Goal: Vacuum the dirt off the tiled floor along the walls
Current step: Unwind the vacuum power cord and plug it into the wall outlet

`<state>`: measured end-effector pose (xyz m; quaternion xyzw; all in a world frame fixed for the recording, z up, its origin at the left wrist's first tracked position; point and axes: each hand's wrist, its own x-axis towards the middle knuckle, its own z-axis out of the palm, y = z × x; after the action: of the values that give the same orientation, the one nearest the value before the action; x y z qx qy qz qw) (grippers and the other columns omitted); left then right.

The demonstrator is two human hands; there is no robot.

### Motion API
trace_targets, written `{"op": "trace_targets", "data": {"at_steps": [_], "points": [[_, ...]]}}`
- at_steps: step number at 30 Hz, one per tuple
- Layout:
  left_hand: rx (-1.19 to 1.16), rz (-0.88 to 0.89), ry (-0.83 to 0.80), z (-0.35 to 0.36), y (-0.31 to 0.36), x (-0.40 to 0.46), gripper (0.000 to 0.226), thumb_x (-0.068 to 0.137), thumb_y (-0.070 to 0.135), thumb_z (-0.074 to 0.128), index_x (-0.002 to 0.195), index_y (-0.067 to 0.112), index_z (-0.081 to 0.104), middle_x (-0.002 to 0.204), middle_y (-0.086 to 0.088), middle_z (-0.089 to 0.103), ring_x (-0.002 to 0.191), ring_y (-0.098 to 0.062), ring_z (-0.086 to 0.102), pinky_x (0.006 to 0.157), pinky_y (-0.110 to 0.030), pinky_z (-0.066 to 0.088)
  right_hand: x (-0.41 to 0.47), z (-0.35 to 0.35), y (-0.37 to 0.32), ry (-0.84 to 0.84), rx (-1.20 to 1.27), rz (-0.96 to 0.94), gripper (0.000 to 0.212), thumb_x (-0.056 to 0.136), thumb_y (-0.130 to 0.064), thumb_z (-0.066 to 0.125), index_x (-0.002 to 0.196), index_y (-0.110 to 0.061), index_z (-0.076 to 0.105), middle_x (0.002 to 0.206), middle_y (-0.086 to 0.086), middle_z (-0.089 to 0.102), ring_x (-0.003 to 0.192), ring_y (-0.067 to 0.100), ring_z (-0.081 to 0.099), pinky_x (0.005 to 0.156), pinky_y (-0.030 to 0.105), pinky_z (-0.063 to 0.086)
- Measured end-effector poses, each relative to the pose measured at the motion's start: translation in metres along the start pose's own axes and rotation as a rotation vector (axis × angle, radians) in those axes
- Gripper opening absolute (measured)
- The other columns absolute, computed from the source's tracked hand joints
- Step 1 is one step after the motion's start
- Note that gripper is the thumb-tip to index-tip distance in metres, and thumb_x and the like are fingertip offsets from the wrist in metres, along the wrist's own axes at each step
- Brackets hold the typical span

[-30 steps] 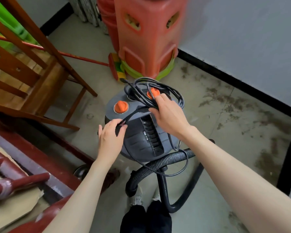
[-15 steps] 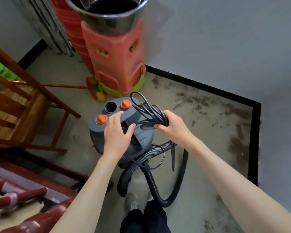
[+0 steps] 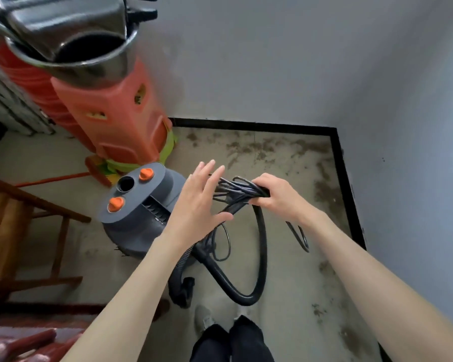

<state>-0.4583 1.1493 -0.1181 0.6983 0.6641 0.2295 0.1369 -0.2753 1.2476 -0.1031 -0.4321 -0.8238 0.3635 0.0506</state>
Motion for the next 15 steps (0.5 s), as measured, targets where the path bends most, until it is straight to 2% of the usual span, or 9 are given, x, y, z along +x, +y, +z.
{"op": "trace_targets", "data": {"at_steps": [1,2,3,5,6,8,10,13,15], "points": [[0.039,0.034,-0.097,0.001,0.009,0.007,0.093,0.073,0.036,0.078,0.147,0.012,0.027,0.155,-0.007,0.023,0.146,-0.026,0.011,0.118,-0.039,0.009,-0.009,-0.005,0.001,0.000,0.001,-0.011,0.024,0.086,-0.012,0.071,0.110,-0.008,0.067,0.097,-0.001,0.052,0.095,0.020,0.053,0.098,0.042,0.039],[0.061,0.051,-0.185,0.004,0.018,0.015,0.091,0.075,0.039,0.076,0.147,0.014,0.027,0.154,-0.003,0.026,0.145,-0.024,0.012,0.118,-0.040,0.006,-0.018,-0.010,0.002,0.008,0.002,-0.027,0.026,0.086,-0.011,0.071,0.111,-0.009,0.067,0.097,-0.003,0.052,0.095,0.017,0.052,0.100,0.043,0.038],[0.053,0.050,-0.255,0.007,0.027,0.022,0.082,0.076,0.041,0.074,0.144,0.017,0.034,0.146,-0.001,0.038,0.141,-0.022,0.024,0.116,-0.038,0.012,-0.026,-0.016,0.004,0.022,0.000,-0.043,0.027,0.085,-0.011,0.072,0.112,-0.009,0.067,0.098,-0.004,0.052,0.094,0.016,0.052,0.100,0.043,0.038],[-0.034,-0.017,-0.360,0.011,0.043,0.032,0.053,0.077,0.040,0.073,0.121,0.019,0.054,0.112,0.005,0.055,0.110,-0.020,0.050,0.093,-0.029,0.034,-0.042,-0.029,0.006,0.067,-0.009,-0.074,0.026,0.084,-0.008,0.073,0.109,-0.007,0.069,0.100,-0.002,0.055,0.091,0.016,0.053,0.098,0.042,0.040],[-0.091,-0.057,-0.408,0.013,0.051,0.035,0.038,0.078,0.039,0.072,0.107,0.019,0.059,0.097,0.006,0.055,0.093,-0.019,0.053,0.079,-0.027,0.038,-0.050,-0.035,0.007,0.093,-0.011,-0.090,0.024,0.082,-0.005,0.074,0.106,-0.005,0.070,0.101,0.000,0.057,0.090,0.018,0.055,0.096,0.042,0.042],[-0.210,-0.118,-0.470,0.019,0.066,0.034,0.018,0.082,0.035,0.069,0.083,0.021,0.059,0.077,0.007,0.052,0.071,-0.012,0.052,0.060,-0.018,0.037,-0.066,-0.046,0.012,0.131,-0.025,-0.101,0.022,0.079,-0.003,0.075,0.102,-0.003,0.072,0.106,0.007,0.063,0.093,0.024,0.060,0.094,0.041,0.044],[-0.359,-0.193,-0.475,0.029,0.084,0.028,0.016,0.086,0.032,0.066,0.075,0.024,0.057,0.067,0.008,0.053,0.055,-0.001,0.046,0.049,-0.012,0.032,-0.083,-0.053,0.021,0.180,-0.063,-0.083,0.024,0.080,-0.004,0.074,0.104,-0.004,0.072,0.118,0.008,0.063,0.104,0.028,0.061,0.098,0.041,0.042],[-0.523,-0.333,-0.419,0.047,0.114,0.016,0.012,0.090,0.025,0.062,0.091,0.014,0.066,0.077,-0.002,0.066,0.060,-0.003,0.053,0.061,-0.017,0.041,-0.114,-0.059,0.039,0.334,-0.174,-0.037,0.032,0.085,-0.010,0.070,0.117,-0.008,0.067,0.137,0.007,0.054,0.124,0.027,0.050,0.111,0.041,0.030],[-0.639,-0.441,-0.355,0.057,0.133,0.011,0.018,0.092,0.023,0.060,0.094,0.006,0.066,0.077,-0.005,0.063,0.064,-0.009,0.056,0.065,-0.024,0.043,-0.137,-0.061,0.049,0.492,-0.206,-0.045,0.031,0.084,-0.006,0.069,0.115,-0.005,0.067,0.133,0.014,0.056,0.122,0.033,0.050,0.109,0.046,0.033]]}}
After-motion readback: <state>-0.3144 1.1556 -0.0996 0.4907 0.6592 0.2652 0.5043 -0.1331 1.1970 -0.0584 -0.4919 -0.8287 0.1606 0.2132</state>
